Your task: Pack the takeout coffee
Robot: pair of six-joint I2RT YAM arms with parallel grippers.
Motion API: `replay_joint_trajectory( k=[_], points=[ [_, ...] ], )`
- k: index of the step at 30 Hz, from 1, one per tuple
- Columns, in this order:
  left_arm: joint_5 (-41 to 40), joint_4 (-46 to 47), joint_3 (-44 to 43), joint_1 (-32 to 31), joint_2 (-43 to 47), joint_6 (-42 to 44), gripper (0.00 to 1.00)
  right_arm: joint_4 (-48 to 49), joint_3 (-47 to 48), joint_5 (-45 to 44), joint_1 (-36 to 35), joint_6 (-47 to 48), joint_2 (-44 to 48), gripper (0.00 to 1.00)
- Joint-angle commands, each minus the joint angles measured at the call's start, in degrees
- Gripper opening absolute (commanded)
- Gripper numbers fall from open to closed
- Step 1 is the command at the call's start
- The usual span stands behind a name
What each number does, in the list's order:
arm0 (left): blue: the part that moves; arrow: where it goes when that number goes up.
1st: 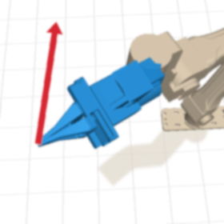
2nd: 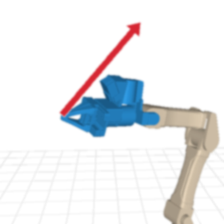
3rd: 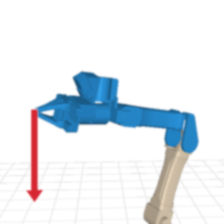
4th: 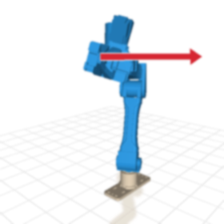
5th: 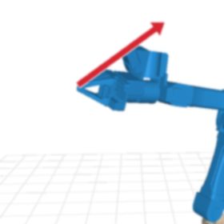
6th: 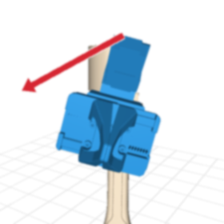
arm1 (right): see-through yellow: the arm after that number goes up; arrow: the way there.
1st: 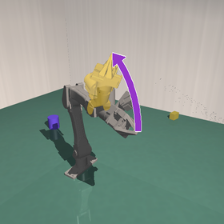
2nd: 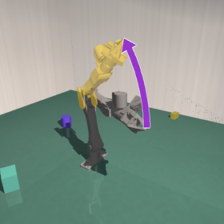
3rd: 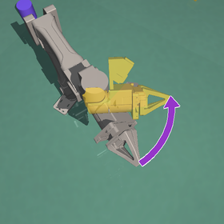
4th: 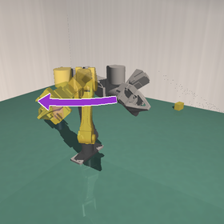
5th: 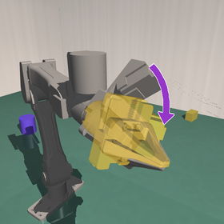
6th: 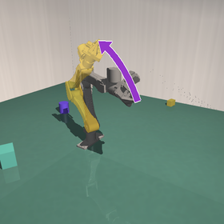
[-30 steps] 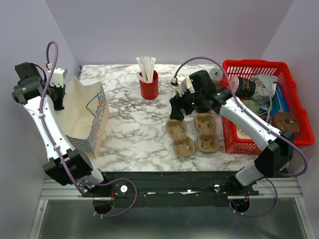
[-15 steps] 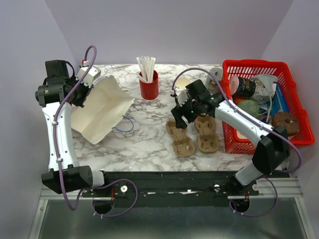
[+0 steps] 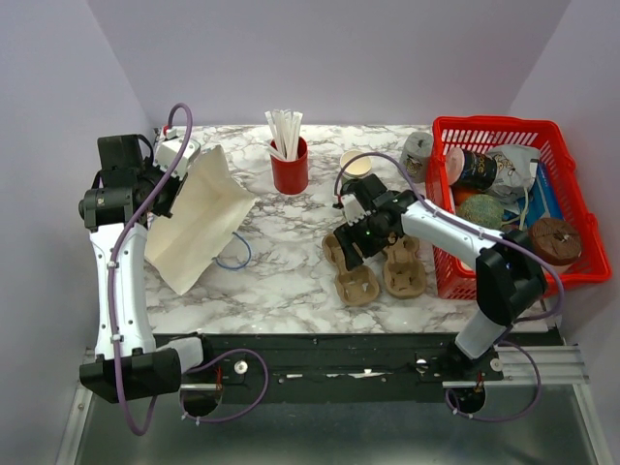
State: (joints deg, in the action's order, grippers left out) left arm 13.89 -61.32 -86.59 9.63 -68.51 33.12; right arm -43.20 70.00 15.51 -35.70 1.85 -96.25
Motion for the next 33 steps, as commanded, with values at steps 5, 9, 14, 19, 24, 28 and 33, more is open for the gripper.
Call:
replay_joint_trajectory(
  k=[5, 9, 14, 19, 24, 28, 33],
  points=[
    [0.3, 1.1, 0.4, -0.6, 1.2, -3.3, 0.0, 0.3, 2.2, -0.5, -2.2, -4.3, -2.0, 0.7],
    [0.7, 0.9, -0.4, -0.8, 0.8, -4.1, 0.0, 0.7, 2.1, -1.8, -2.4, -5.6, -2.7, 0.69],
    [1.1, 0.2, -0.6, -1.0, 0.9, -4.6, 0.0, 0.7, 2.8, -3.9, -2.4, -6.7, -3.8, 0.68],
    [1.5, 0.0, -0.1, -1.1, 1.3, -4.5, 0.0, 1.0, 3.5, -4.6, -2.4, -6.8, -5.1, 0.67],
    [1.7, -0.6, 0.9, -1.2, 1.4, -4.1, 0.0, 1.1, 5.0, -5.2, -2.4, -7.1, -6.3, 0.66],
    [1.7, -0.5, 1.0, -1.2, 1.5, -4.1, 0.0, 0.3, 6.0, -6.5, -2.4, -7.7, -6.3, 0.63],
    [1.8, -0.7, 0.7, -1.3, 1.4, -4.2, 0.0, -2.1, 8.9, -7.5, -2.5, -9.2, -4.9, 0.63]
  ],
)
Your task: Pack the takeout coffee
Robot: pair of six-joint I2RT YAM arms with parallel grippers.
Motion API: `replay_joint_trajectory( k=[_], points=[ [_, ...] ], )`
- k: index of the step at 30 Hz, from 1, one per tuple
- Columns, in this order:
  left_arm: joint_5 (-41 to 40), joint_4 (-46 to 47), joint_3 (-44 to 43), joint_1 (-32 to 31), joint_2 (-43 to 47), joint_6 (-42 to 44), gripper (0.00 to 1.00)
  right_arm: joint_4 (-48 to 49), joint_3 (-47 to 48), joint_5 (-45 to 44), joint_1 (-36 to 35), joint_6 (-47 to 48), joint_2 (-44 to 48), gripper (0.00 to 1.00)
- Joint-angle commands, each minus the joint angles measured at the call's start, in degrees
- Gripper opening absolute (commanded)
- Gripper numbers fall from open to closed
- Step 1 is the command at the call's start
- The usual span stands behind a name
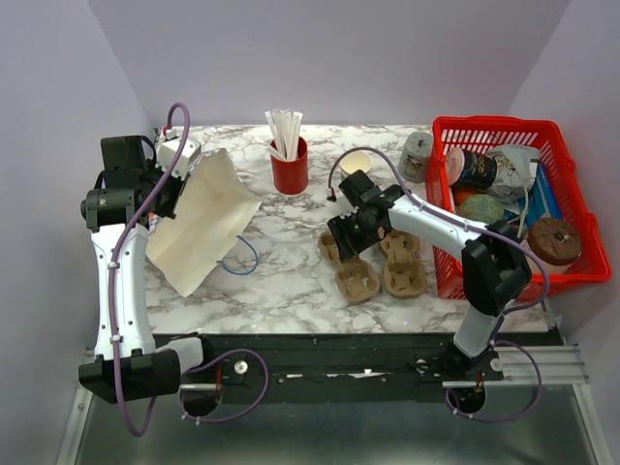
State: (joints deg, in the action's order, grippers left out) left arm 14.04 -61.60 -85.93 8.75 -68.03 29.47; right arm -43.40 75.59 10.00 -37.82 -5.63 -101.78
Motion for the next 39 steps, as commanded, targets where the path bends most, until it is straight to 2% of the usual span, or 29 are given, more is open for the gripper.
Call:
replay_joint_trajectory(
  k=[1, 12, 39],
  points=[
    [1.8, -0.4, 0.1, -0.3, 0.8, -0.7, 0.0, -2.2, 4.1, -1.5, -0.4, -1.8, 0.6, 0.63],
    [2.2, 0.0, 0.1, -0.5, 0.4, -1.3, 0.0, -2.1, 2.5, 0.9, -1.3, -0.4, -2.1, 0.6],
    [2.4, 0.9, 1.2, -0.5, 0.2, -2.2, 0.0, -3.3, 2.1, -0.4, -1.8, 0.2, -5.0, 0.59]
  ],
)
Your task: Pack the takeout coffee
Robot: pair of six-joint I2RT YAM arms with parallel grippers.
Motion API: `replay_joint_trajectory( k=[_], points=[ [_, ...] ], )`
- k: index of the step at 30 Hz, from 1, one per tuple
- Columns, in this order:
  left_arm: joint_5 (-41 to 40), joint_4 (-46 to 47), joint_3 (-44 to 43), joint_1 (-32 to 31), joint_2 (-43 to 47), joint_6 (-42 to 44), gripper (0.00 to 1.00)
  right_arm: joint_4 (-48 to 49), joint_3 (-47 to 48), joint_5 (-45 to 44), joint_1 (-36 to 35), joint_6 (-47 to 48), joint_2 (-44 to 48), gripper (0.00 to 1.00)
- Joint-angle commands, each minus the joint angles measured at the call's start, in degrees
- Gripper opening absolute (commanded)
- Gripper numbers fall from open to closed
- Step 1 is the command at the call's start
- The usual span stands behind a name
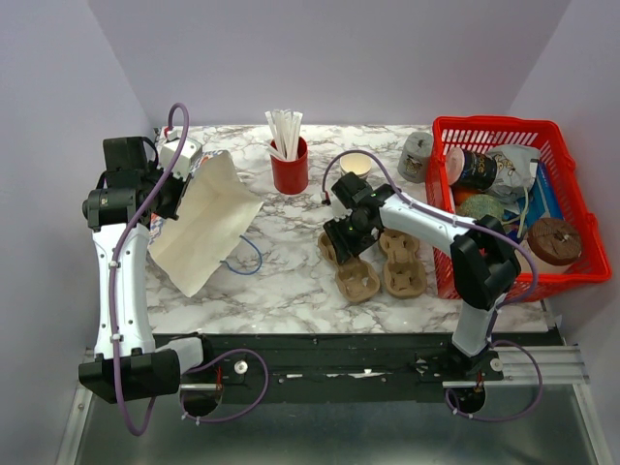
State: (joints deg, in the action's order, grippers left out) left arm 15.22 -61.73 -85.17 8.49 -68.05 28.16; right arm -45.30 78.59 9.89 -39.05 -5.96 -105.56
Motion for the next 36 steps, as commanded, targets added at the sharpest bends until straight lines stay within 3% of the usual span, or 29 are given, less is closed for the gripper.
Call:
replay_joint_trajectory(
  k=[1, 9, 19, 36],
  points=[
    [1.1, 1.0, 0.4, -0.3, 0.2, -0.9, 0.0, -1.5, -0.8, -0.2, -0.7, 0.5, -1.4, 0.59],
    [0.9, 1.0, 0.4, -0.2, 0.2, -1.0, 0.0, -1.5, -0.7, -0.7, -1.1, 0.8, -2.3, 0.58],
    [1.7, 1.8, 0.4, -0.2, -0.1, -1.8, 0.0, -1.5, -1.9, -1.9, -1.2, 1.4, 1.3, 0.47],
    [3.7, 3.5, 1.3, -0.3, 0.0, -4.3, 0.0, -0.5, -3.9, -3.6, -1.6, 1.0, 0.8, 0.52]
  ],
)
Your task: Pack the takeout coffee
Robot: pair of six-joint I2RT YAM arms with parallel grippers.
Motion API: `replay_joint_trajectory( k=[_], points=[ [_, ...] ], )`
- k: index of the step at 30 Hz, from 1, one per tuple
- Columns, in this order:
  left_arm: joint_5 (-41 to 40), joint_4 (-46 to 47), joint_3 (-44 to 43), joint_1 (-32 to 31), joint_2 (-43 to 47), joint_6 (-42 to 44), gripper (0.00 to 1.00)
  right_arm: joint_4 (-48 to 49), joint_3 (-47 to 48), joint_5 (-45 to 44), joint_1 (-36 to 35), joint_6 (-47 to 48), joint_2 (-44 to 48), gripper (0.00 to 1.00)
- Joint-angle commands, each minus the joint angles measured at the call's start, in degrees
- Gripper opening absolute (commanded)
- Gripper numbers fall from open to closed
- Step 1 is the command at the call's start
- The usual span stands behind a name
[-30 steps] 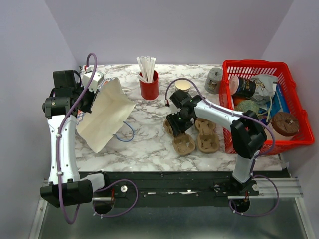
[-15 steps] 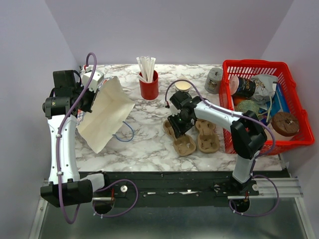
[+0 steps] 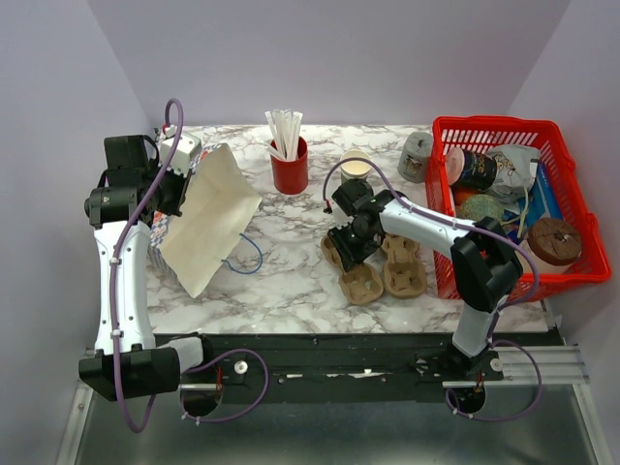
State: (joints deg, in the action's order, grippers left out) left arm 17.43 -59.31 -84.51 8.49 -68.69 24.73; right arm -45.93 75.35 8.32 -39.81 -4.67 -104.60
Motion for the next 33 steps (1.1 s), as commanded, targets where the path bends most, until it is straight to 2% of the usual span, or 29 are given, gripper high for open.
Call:
replay_joint_trajectory(
  k=[1, 6, 7, 13, 16, 17, 19, 21, 24, 27, 30, 33],
  points=[
    [1.4, 1.0, 0.8, -0.4, 0.9, -0.9, 0.0, 0.1, -0.5, -2.2, -0.8, -0.3, -0.3, 0.51],
    [1.8, 1.0, 1.1, -0.5, 1.1, -1.1, 0.0, -0.1, 0.5, -2.3, -1.4, 0.2, -0.3, 0.45],
    [1.9, 1.0, 1.0, -0.4, 1.0, -1.1, 0.0, -0.1, 0.8, -2.2, -1.5, 0.4, -0.2, 0.41],
    [4.1, 0.2, 1.0, -0.6, 0.9, -1.2, 0.0, -1.6, 3.3, 0.3, -1.4, 1.5, 3.9, 0.38],
    [5.8, -1.3, 1.2, -0.7, 1.4, -0.5, 0.0, -2.8, 5.8, 2.3, -1.4, 4.0, 7.1, 0.27],
    [6.2, -1.9, 1.4, -0.8, 1.6, -0.3, 0.0, -2.9, 6.1, 2.6, -1.4, 5.8, 7.8, 0.13],
    [6.8, -2.3, 1.7, -1.0, 2.1, 0.0, 0.0, -3.8, 7.3, 2.1, -1.4, 7.9, 9.1, 0.01],
    [7.1, -3.3, 1.6, -1.5, 2.2, -0.2, 0.0, -4.9, 8.3, 2.1, -1.2, 10.3, 10.9, 0.01],
    [9.1, -5.1, 1.1, -2.0, 2.5, -0.1, 0.0, -5.8, 10.7, 6.9, -1.2, 15.7, 13.7, 0.01],
    [11.6, -6.2, 1.2, -3.2, 3.2, 0.1, 0.0, -1.5, 13.1, 11.0, -1.2, 23.3, 17.7, 0.01],
    [13.0, -7.2, 0.9, -4.4, 3.4, -0.1, 0.0, 7.9, 14.5, 16.2, -1.2, 31.9, 21.1, 0.01],
    [14.8, -8.2, 0.1, -6.1, 3.4, -1.2, 0.0, 15.0, 17.0, 24.8, -1.2, 40.1, 24.3, 0.01]
  ],
)
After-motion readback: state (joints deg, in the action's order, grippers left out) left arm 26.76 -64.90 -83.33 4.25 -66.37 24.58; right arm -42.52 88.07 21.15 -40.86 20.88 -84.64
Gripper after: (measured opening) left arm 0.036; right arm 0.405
